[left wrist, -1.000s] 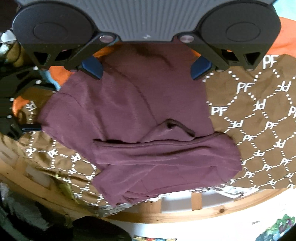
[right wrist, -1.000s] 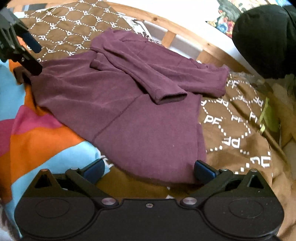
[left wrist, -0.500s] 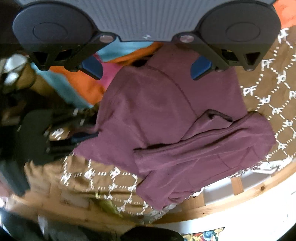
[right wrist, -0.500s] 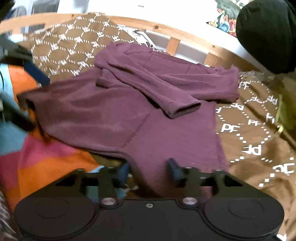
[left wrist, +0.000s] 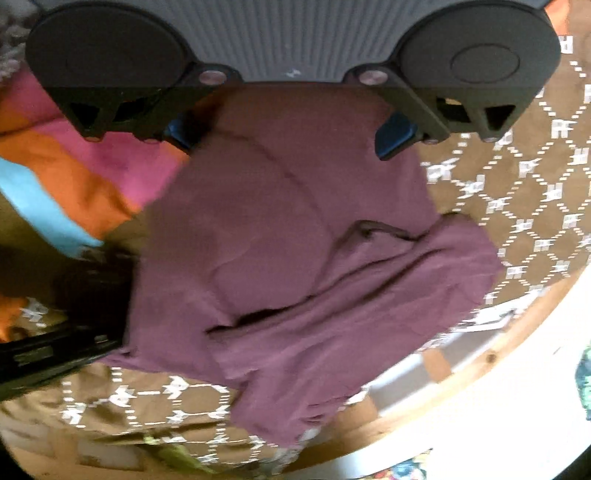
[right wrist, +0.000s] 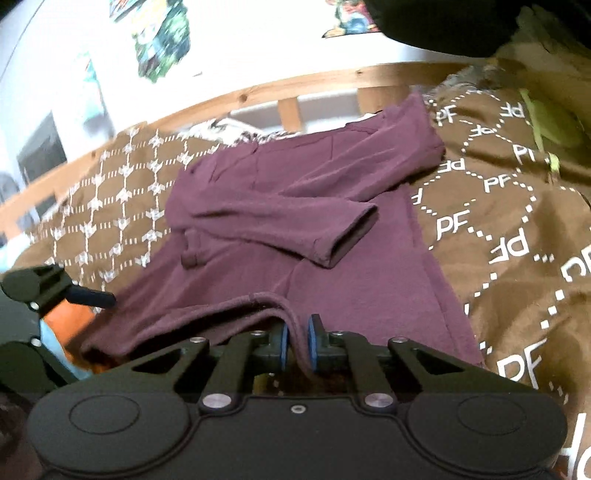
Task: Fold small clothes
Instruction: 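Grasp the maroon shirt hem with both grippers, then lift the hem with both grippers and fold it over toward the collar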
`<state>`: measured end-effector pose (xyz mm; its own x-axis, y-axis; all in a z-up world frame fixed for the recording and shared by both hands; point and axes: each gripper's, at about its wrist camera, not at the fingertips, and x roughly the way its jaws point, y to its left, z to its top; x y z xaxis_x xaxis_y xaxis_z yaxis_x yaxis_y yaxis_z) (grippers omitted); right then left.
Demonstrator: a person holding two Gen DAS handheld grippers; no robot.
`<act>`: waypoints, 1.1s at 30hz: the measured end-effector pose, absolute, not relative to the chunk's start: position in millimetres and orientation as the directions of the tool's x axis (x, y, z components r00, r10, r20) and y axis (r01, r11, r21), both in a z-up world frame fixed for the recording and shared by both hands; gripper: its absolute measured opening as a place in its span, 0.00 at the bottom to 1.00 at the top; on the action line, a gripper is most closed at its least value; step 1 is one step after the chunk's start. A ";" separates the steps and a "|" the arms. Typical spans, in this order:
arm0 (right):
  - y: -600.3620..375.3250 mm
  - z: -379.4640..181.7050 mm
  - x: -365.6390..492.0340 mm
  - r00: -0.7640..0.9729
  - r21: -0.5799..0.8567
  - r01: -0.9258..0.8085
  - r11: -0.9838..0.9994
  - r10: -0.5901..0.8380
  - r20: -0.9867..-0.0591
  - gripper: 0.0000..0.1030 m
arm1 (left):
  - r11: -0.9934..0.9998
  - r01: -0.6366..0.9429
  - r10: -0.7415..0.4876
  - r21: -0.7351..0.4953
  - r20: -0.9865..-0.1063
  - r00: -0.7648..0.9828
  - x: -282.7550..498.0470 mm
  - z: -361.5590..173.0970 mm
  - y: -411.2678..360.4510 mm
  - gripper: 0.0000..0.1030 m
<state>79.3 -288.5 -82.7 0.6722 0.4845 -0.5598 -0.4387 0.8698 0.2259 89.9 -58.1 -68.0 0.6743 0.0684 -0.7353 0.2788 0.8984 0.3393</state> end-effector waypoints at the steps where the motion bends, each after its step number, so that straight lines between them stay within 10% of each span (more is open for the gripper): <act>1: -291.3 -81.1 79.9 0.673 0.245 -0.433 0.868 0.491 -0.552 0.11 | 0.902 0.256 0.086 0.347 -0.726 0.682 91.0 -65.8 -54.9 0.91; 7: -294.0 -76.3 78.6 0.679 0.246 -0.440 0.864 0.499 -0.539 0.11 | 0.930 0.197 0.084 0.310 -0.701 0.708 85.9 -50.2 -35.1 0.62; 12: -288.1 -79.8 72.2 0.690 0.174 -0.457 0.872 0.471 -0.550 0.11 | 0.934 0.230 0.026 0.273 -0.696 0.718 73.8 -48.2 -32.9 0.08; 25: -251.9 -107.9 48.1 0.737 -0.207 -0.444 0.871 0.224 -0.637 0.46 | 0.976 0.108 0.012 0.188 -0.545 0.839 70.5 -7.3 -21.7 0.03; 33: -251.3 -100.5 28.3 0.798 -0.316 -0.408 0.857 0.167 -0.578 0.06 | 0.986 0.079 0.011 0.148 -0.525 0.851 61.2 -6.5 -10.0 0.03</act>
